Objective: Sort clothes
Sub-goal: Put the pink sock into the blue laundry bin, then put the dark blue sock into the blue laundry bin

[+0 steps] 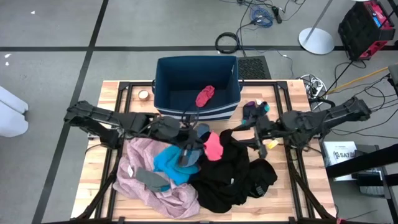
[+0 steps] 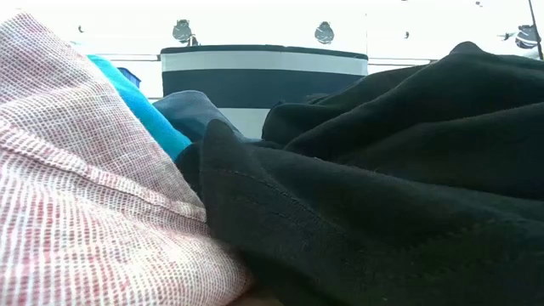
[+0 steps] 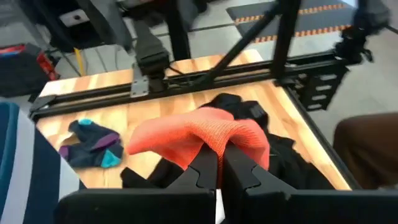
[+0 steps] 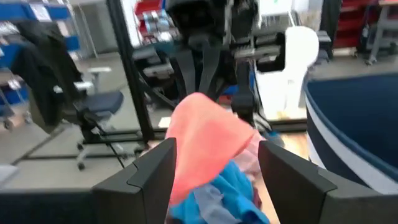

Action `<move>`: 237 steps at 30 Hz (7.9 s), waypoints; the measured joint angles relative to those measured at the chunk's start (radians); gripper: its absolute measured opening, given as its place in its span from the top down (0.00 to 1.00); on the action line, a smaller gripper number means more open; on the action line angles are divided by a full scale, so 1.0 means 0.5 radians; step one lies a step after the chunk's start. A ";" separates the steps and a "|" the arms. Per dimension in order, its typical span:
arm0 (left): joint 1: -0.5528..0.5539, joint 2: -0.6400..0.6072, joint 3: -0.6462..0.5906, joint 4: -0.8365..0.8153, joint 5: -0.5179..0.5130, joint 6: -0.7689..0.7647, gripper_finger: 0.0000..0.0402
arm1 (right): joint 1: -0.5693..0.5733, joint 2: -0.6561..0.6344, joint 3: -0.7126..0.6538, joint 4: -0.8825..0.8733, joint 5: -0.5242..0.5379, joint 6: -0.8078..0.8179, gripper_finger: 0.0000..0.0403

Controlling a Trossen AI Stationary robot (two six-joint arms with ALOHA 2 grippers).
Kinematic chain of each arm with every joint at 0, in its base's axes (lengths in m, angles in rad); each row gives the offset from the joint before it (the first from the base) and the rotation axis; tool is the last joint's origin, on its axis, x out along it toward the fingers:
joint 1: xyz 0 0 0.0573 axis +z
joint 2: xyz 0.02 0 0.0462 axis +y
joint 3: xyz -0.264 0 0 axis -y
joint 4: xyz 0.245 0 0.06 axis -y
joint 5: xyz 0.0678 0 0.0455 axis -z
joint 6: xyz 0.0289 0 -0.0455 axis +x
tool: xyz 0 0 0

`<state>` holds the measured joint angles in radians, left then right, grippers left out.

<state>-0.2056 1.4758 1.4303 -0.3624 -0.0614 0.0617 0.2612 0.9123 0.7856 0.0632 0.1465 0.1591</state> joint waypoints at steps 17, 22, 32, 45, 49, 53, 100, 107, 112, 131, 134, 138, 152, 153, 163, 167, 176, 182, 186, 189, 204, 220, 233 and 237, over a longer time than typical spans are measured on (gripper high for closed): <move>0.098 0.123 -0.002 0.106 0.134 0.001 0.98 | -0.120 0.729 0.482 -0.450 -0.025 -0.211 0.48; 0.098 0.123 -0.002 0.045 0.137 0.006 0.97 | -0.118 0.833 0.616 -0.598 -0.015 -0.250 0.64; 0.082 0.123 0.000 -0.359 -0.039 0.006 0.91 | -0.112 0.841 0.842 -1.107 0.109 -0.280 0.96; -0.019 0.004 -0.002 -0.829 -0.325 -0.215 0.82 | -0.188 0.834 1.484 -1.698 0.659 -0.576 0.98; -0.125 -0.052 -0.002 -0.827 -0.534 -0.218 0.84 | -0.414 0.834 1.701 -1.696 0.683 -0.817 0.98; -0.196 -0.098 -0.002 -0.830 -0.699 -0.258 0.85 | -0.805 0.881 1.894 -1.621 0.332 -0.934 0.98; -0.257 -0.109 -0.236 -0.112 -1.029 -0.160 0.86 | -1.644 1.768 2.857 -2.645 -0.921 -0.607 0.58; -0.173 -0.079 -0.234 0.144 -0.951 -0.160 0.86 | -1.645 1.584 2.855 -2.789 -0.923 -0.651 0.53; -0.127 -0.066 -0.233 0.160 -0.748 -0.160 0.86 | -1.644 1.350 2.855 -3.017 -0.925 -0.713 0.53; -0.113 -0.102 -0.544 -0.156 -0.421 -0.216 0.86 | -1.494 -0.266 1.342 -2.175 -0.777 0.093 0.54; -0.086 -0.102 -0.612 -0.234 -0.417 -0.365 0.85 | -1.438 -0.438 0.859 -1.836 -0.845 0.248 0.54; -0.039 -0.103 -0.710 -0.309 -0.359 -0.569 0.86 | -1.342 -0.535 0.327 -1.372 -0.938 0.366 0.54; 0.111 0.057 -0.809 -0.265 -0.100 -0.761 0.85 | -0.982 -0.450 -0.145 -0.747 -0.911 0.383 0.54; 0.111 0.084 -0.809 -0.267 -0.100 -0.704 0.85 | -0.962 -0.445 -0.145 -0.737 -0.908 0.380 0.54; 0.106 0.217 -0.810 -0.246 -0.093 -0.631 0.78 | -0.798 -0.457 -0.146 -1.209 -0.347 0.591 0.54; 0.106 0.232 -0.811 -0.244 -0.093 -0.632 0.78 | -0.766 -0.437 -0.146 -1.568 -0.099 0.975 0.54; 0.106 0.230 -0.811 -0.142 -0.094 -0.632 0.78 | -0.740 -0.173 -0.264 -1.964 0.371 1.517 0.54; 0.106 0.230 -0.811 -0.094 -0.094 -0.632 0.78 | -0.814 0.087 -0.420 -1.619 0.469 1.543 0.54; 0.106 0.230 -0.811 -0.094 -0.094 -0.633 0.78 | -0.915 0.269 -0.430 -1.628 0.558 1.524 0.54; 0.106 0.230 -0.811 -0.092 -0.094 -0.633 0.78 | -0.977 0.379 -0.430 -1.574 0.549 1.441 0.54; 0.106 0.230 -0.811 -0.077 -0.094 -0.634 0.78 | -1.235 0.701 -0.429 -1.330 0.380 1.170 0.57; 0.106 0.230 -0.810 -0.077 -0.095 -0.633 0.78 | -1.254 0.538 -0.429 -1.428 0.325 1.014 0.99; 0.112 0.230 -0.810 -0.075 -0.106 -0.567 0.78 | -1.079 -0.232 -0.046 -1.951 0.691 0.998 1.00; 0.111 0.230 -0.810 0.011 -0.106 -0.513 0.78 | -1.068 -0.334 0.171 -1.793 0.818 0.741 1.00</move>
<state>-0.1501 1.5906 1.0252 -0.3571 -0.1146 -0.1948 -0.2726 0.7453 0.8711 -0.8333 0.5555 0.5295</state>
